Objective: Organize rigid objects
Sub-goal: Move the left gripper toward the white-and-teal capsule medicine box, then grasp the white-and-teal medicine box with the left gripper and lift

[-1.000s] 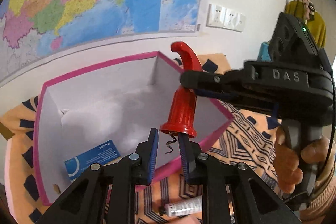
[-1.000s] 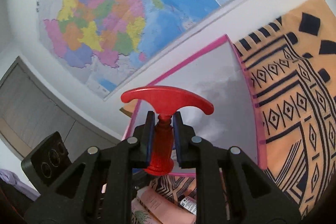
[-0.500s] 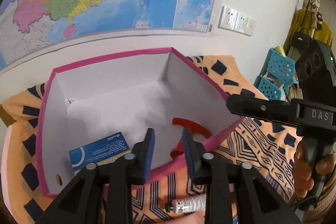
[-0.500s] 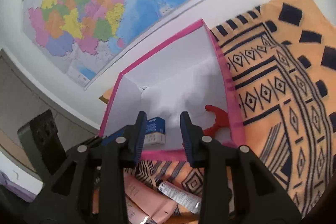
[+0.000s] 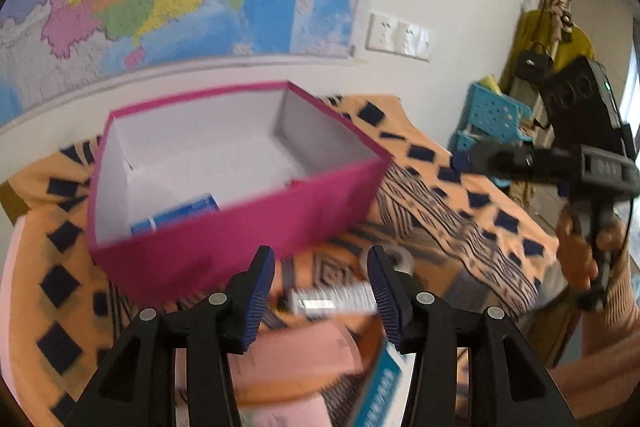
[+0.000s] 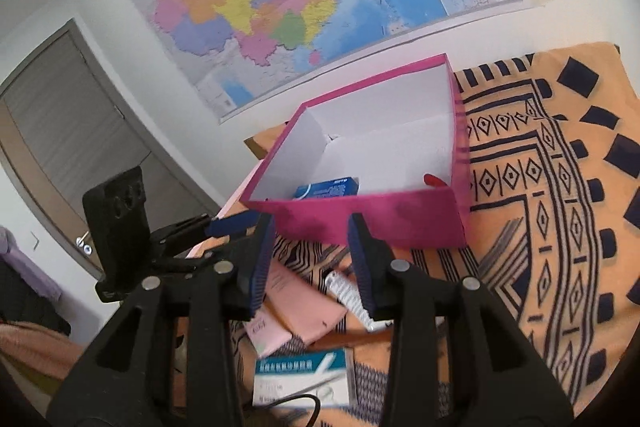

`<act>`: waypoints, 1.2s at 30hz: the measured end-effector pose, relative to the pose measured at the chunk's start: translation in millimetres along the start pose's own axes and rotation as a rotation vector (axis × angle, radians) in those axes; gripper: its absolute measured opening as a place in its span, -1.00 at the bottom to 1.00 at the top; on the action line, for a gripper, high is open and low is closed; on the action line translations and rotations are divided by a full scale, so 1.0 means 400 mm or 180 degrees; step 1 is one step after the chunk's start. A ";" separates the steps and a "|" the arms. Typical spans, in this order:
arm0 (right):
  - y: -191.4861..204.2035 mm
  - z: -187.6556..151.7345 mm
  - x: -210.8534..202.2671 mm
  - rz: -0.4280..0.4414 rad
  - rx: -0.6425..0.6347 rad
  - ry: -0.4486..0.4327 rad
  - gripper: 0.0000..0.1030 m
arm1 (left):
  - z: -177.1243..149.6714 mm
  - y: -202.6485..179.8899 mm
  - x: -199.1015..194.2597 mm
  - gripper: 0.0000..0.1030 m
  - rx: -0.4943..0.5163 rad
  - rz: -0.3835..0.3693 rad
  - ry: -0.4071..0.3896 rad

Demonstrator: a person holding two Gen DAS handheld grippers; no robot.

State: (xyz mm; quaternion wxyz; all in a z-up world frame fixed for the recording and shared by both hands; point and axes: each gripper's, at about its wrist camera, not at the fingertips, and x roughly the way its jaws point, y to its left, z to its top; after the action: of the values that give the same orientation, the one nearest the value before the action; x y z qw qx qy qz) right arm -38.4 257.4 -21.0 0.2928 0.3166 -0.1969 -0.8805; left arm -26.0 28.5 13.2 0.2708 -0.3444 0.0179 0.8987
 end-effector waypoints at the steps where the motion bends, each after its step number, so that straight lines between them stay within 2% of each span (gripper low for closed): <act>1: 0.001 -0.006 -0.005 -0.0013 -0.0017 0.0031 -0.20 | -0.012 -0.006 0.000 -0.05 0.0011 -0.0017 0.0036; 12: -0.019 -0.105 0.015 -0.0183 -0.0076 0.0464 -0.17 | -0.149 -0.043 0.003 -0.05 -0.0160 -0.0286 0.0422; 21: -0.031 -0.201 0.087 -0.0160 -0.0150 0.0958 -0.17 | -0.227 -0.052 -0.014 -0.05 -0.0353 -0.0285 0.0600; 27: -0.031 -0.221 0.099 -0.0111 -0.0162 0.1065 -0.17 | -0.268 -0.043 -0.026 -0.05 -0.0481 -0.0276 0.0726; 31: -0.011 -0.234 0.094 0.0136 -0.0174 0.1136 -0.17 | -0.288 -0.047 -0.019 -0.05 -0.0549 -0.0318 0.0810; 36: -0.018 -0.255 0.115 0.0002 -0.0180 0.1237 -0.17 | -0.295 -0.057 -0.015 -0.05 -0.0547 -0.0369 0.0882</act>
State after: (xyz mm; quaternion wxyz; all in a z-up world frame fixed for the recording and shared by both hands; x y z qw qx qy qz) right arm -1.7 216.9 -118.8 0.3344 0.4722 -0.1119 -0.8079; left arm 61.0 19.4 -69.5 0.2868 -0.4873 -0.0417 0.8237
